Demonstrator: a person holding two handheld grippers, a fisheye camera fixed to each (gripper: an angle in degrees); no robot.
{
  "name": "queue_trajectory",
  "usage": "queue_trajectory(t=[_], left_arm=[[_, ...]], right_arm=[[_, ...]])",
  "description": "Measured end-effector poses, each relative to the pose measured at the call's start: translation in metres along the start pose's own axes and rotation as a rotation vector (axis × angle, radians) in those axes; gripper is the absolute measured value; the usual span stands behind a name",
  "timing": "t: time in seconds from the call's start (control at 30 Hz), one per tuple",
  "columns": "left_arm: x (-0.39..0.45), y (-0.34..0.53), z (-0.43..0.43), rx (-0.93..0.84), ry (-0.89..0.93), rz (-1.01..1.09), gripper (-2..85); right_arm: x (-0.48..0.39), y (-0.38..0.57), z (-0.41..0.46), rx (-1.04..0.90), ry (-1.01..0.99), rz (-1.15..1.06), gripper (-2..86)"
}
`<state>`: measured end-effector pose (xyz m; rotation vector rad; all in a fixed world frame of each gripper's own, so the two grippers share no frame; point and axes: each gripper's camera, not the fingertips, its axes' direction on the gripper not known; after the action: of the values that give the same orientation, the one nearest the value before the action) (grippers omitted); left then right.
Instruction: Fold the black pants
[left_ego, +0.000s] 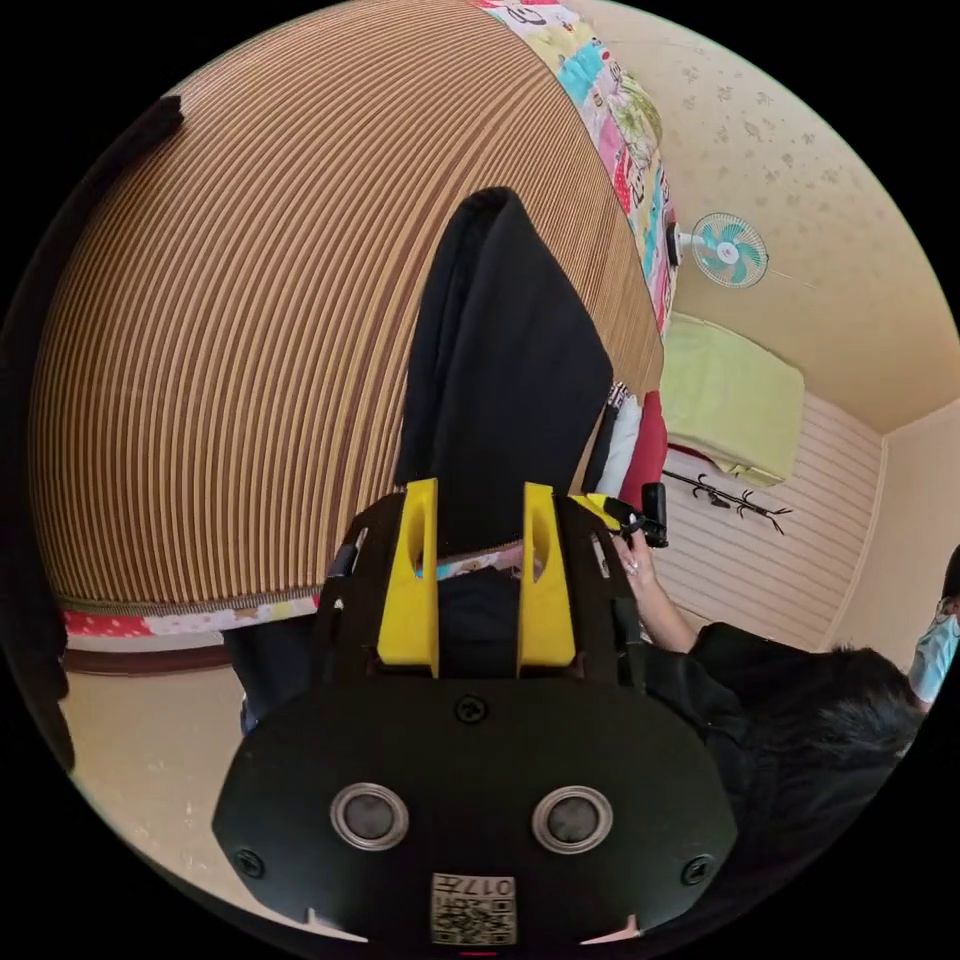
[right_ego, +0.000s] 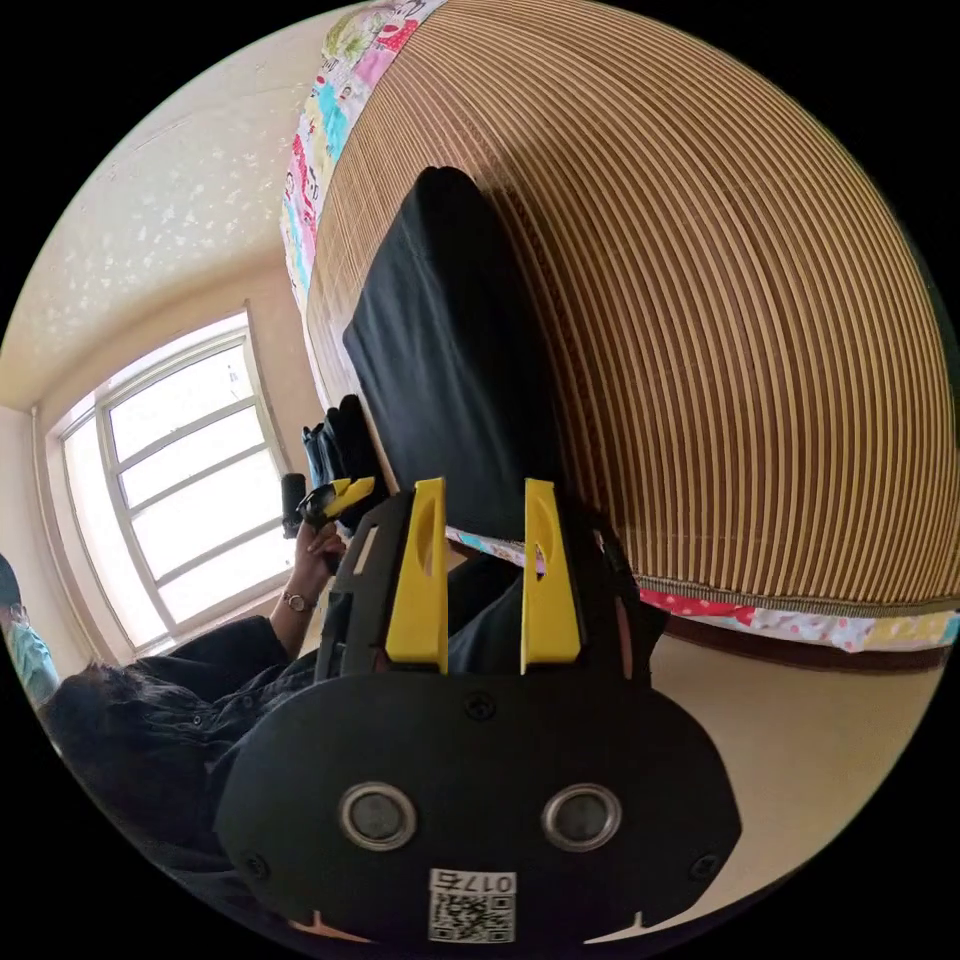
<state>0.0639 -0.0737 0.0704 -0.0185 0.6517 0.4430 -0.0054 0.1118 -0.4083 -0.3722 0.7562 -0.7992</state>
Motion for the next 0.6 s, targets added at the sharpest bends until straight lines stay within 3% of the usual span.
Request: queue_trajectory(t=[0.13,0.23,0.3,0.4,0.5,0.6], left_arm=[[-0.001,-0.086,0.027,-0.033,-0.038,0.004,13.3],[-0.001,-0.123,0.068,-0.145,-0.019,-0.033,10.6],[0.003,-0.129,0.073,-0.123,-0.041,-0.066,9.1],[0.019,-0.131,0.085,-0.091,-0.03,-0.11,7.9],[0.049,-0.137,0.133,-0.169,0.003,-0.107,7.7],[0.096,-0.148,0.204,-0.274,0.05,-0.048,7.8]], right_arm=[[-0.033,-0.079,0.045,-0.049,0.093,-0.073,15.4],[-0.058,-0.11,0.076,-0.152,0.13,-0.136,11.1],[-0.064,-0.117,0.075,-0.162,0.106,-0.132,8.5],[-0.061,-0.115,0.044,-0.108,0.066,-0.133,4.9],[-0.044,-0.108,-0.011,0.011,0.051,-0.099,3.9],[-0.026,-0.106,-0.074,0.109,0.156,-0.056,3.6]])
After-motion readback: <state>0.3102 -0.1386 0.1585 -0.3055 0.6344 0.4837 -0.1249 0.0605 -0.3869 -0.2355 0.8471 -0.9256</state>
